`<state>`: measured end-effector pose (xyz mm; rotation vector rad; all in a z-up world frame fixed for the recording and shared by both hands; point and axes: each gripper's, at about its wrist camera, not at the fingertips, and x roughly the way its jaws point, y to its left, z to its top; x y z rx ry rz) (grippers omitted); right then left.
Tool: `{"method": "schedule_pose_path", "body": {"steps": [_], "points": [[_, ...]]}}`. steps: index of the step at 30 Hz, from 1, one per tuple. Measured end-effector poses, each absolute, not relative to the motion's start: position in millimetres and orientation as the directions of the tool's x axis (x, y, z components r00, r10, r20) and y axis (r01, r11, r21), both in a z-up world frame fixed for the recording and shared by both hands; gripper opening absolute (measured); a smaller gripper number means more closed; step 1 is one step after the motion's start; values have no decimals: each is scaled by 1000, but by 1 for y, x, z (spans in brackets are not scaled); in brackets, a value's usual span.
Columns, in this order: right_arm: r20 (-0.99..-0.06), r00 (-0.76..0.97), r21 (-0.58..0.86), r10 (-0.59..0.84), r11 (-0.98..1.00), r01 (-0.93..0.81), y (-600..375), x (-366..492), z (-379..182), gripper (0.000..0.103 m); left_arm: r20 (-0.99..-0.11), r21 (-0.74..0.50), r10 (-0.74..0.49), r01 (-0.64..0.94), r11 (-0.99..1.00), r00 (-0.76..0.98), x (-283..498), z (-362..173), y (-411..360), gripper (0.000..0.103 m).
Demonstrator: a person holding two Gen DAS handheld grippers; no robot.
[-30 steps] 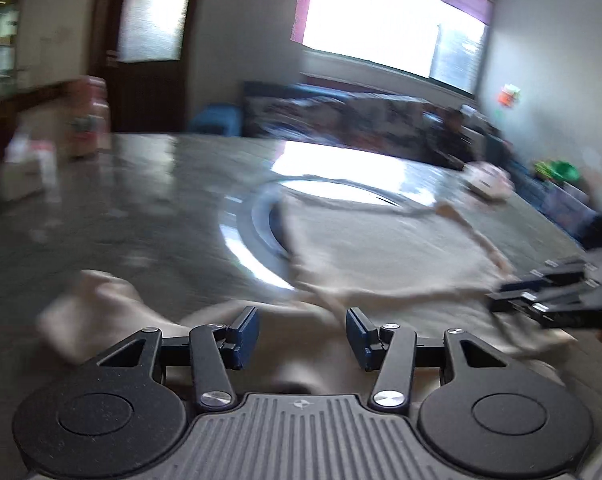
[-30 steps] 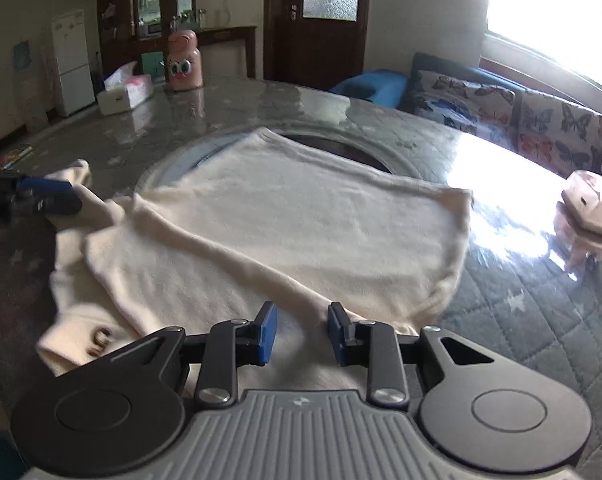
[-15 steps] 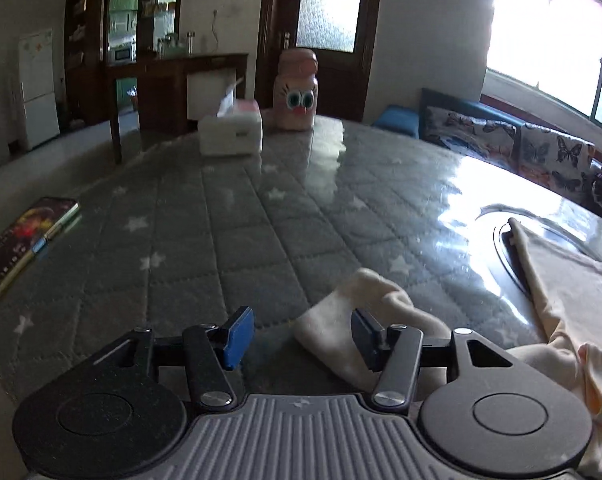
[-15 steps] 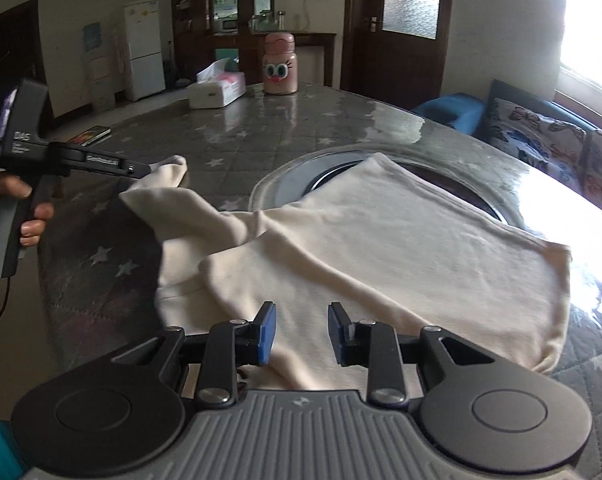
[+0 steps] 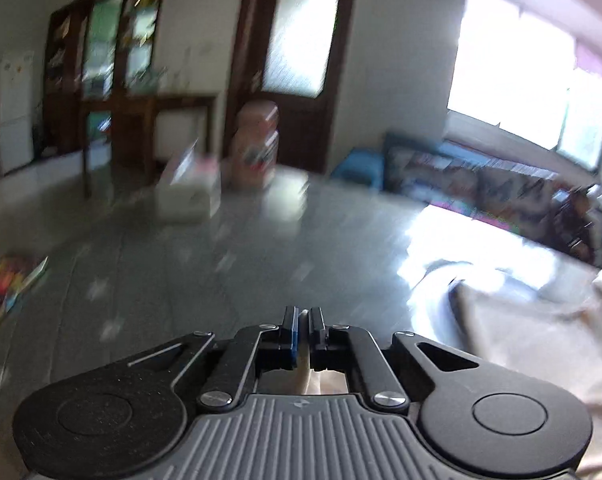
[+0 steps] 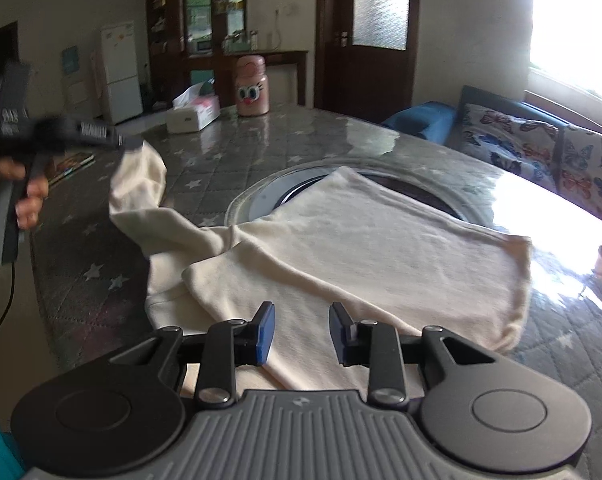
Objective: Fold clothes
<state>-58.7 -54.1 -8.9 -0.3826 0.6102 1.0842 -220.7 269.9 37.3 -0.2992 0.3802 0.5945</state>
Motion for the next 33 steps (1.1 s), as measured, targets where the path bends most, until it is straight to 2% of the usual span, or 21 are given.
{"method": "schedule_pose_path", "body": {"steps": [5, 10, 14, 18, 21, 23, 26, 33], "points": [[-601, 377, 24, 705, 487, -873, -80, -52, -4, 30, -297, -149, 354, -410, 900, 887, -195, 86, 210, 5], [-573, 437, 58, 693, 567, -822, -116, -41, -2, 30, -255, -125, 133, -169, 978, 958, -168, 98, 132, 5], [-569, 479, 83, 668, 626, -776, -140, -33, -6, 30, -280, -125, -32, -4, 992, 959, -151, 83, 77, 6], [-587, 495, 100, 640, 664, -741, -153, -26, -14, 30, -382, -123, -173, 136, 983, 908, -139, 49, 32, 10], [-595, 504, 112, 626, 685, -720, -160, -22, -18, 30, -432, -93, -225, 205, 974, 873, -143, 32, 16, 21], [-595, 506, 121, 624, 693, -711, -162, -21, -19, 30, -439, -51, -202, 200, 978, 875, -152, 28, 26, 28], [-587, 496, 133, 640, 681, -721, -158, -21, -17, 30, -452, 8, -143, 164, 986, 881, -165, 22, 50, 29], [-605, 424, 144, 674, 617, -774, -125, -23, -22, 30, -545, -7, 125, -154, 988, 829, -188, -2, 153, 29]]}}
